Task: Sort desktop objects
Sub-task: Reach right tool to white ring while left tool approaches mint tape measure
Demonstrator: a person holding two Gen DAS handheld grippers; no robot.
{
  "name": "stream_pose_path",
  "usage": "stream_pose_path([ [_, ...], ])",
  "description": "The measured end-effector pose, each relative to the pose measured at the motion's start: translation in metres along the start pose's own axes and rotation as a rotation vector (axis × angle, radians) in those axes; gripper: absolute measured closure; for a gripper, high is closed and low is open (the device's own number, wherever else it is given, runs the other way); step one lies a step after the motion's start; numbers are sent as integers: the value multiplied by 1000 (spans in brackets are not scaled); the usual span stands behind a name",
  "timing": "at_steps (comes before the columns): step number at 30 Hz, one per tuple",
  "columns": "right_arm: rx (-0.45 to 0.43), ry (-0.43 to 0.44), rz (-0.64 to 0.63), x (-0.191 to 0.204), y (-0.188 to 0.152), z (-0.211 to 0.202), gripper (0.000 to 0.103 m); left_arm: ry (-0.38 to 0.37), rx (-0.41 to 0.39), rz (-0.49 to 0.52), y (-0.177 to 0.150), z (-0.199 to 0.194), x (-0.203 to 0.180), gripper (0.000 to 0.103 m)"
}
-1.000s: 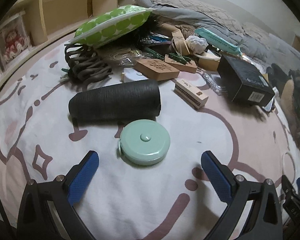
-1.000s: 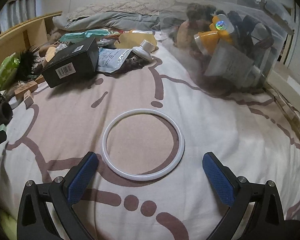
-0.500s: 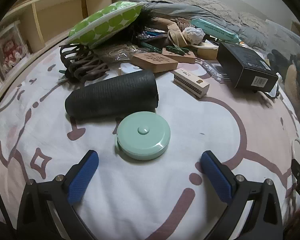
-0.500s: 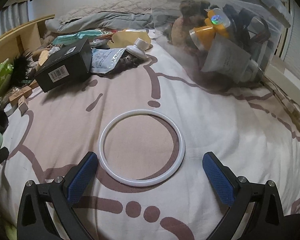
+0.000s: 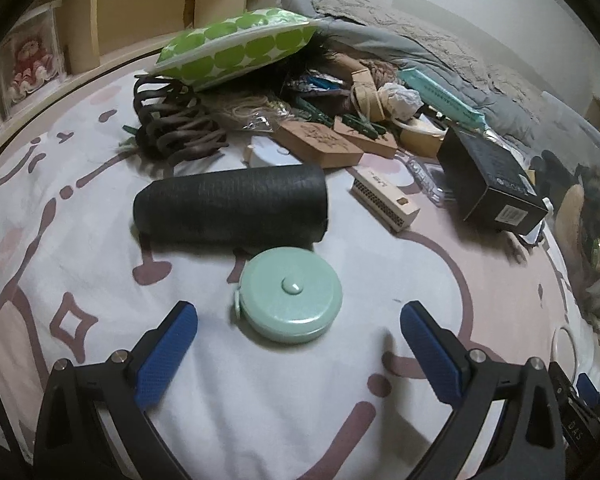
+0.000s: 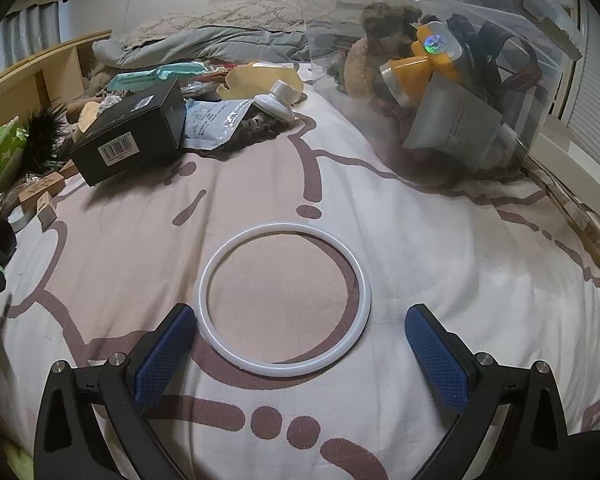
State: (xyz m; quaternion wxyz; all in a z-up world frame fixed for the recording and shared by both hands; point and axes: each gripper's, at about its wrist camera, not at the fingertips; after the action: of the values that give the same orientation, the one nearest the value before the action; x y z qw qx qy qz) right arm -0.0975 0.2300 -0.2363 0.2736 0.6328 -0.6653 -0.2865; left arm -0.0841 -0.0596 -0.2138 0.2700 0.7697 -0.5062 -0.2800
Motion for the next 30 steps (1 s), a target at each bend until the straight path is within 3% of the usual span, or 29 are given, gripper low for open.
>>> stream_pose_path([
  [4,5,12,-2,-2,1,-2,0,-49,-17,-3,2,-4,-1,18],
  [8,-1,-7,2,-4,1,-3,0,-158,-13,-33,5,-5,-3,32],
  [16,-9,-59,67,-20,6,-1,0,-314,30,15,-1,-5,-24,35],
  [20,-6,-87,127,-32,7,2,0,-290,23,30,-1,-6,-28,35],
  [24,-9,-100,110,-29,6,1,0,-222,-9,35,4,-4,-23,35],
  [30,-8,-58,132,-32,5,-2,0,-173,-6,70,14,8,-23,35],
])
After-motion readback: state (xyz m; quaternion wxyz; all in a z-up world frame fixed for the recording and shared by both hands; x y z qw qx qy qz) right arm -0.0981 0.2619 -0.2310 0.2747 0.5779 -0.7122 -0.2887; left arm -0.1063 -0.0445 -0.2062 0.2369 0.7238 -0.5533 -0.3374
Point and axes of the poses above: each gripper's, at about its wrist camera, not at the fingertips, and z roughly the way its jaws point, x to its left, y to its top, and after that the axes turned 6 degrees about -x, right-handed
